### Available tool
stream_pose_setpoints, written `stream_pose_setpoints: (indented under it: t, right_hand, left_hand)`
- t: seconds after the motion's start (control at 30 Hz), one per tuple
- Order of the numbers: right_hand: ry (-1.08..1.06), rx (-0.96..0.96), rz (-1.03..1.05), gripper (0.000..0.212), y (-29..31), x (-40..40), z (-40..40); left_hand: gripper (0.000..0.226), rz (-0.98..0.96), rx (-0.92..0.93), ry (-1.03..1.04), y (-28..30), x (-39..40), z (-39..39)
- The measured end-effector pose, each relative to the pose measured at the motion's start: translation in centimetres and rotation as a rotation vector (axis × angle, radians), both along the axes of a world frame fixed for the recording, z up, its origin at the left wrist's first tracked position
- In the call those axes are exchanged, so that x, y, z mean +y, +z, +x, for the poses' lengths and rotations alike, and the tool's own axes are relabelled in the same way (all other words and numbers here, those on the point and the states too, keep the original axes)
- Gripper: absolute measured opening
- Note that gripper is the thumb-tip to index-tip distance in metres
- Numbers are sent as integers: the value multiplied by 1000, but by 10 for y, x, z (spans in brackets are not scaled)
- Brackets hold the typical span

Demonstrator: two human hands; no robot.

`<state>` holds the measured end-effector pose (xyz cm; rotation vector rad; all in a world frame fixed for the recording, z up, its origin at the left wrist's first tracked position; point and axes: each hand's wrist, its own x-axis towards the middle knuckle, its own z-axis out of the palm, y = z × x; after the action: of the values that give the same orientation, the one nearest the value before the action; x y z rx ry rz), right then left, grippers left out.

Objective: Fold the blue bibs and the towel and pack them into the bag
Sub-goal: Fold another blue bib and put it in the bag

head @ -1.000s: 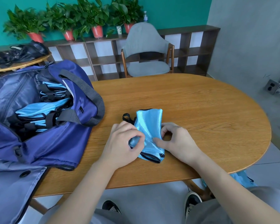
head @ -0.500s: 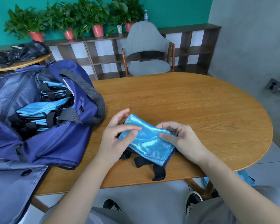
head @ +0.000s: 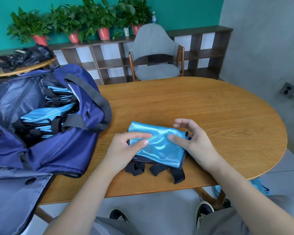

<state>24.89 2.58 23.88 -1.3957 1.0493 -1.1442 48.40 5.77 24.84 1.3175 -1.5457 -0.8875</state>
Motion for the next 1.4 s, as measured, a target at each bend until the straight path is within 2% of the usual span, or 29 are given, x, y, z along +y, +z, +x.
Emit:
stream_pose_setpoints:
  t: [0.13, 0.23, 0.4, 0.5, 0.67, 0.83, 1.0, 1.13, 1.3, 1.4]
  right_hand:
    - [56, 109, -20, 77, 1, 2, 1]
    - [92, 39, 0, 81, 4, 3, 0]
    - [23, -251, 34, 61, -2, 0, -3]
    - [1, -331, 25, 44, -6, -3, -4]
    - [-2, -228, -46, 16, -12, -8, -6]
    - [71, -162, 15, 17, -7, -6, -6]
    - [157, -174, 69, 27, -4, -4, -3]
    - [142, -98, 19, 24, -1, 1, 0]
    - [132, -80, 35, 32, 1, 4, -2]
    - [114, -58, 63, 35, 4, 7, -2]
  left_hand:
    - [23, -82, -26, 92, -3, -1, 0]
    - [25, -97, -17, 141, -2, 1, -2]
    - [41, 13, 30, 105, 3, 1, -5]
    - [51, 42, 26, 61, 3, 0, -6]
    - [52, 51, 74, 28, 0, -2, -4]
    - [52, 35, 85, 10, -1, -1, -3]
    - [53, -18, 108, 43, -2, -2, -4]
    - [54, -35, 117, 52, -3, -4, -3]
    - [45, 37, 118, -91, -3, -5, -1]
    - [45, 76, 37, -117, -1, -3, -2]
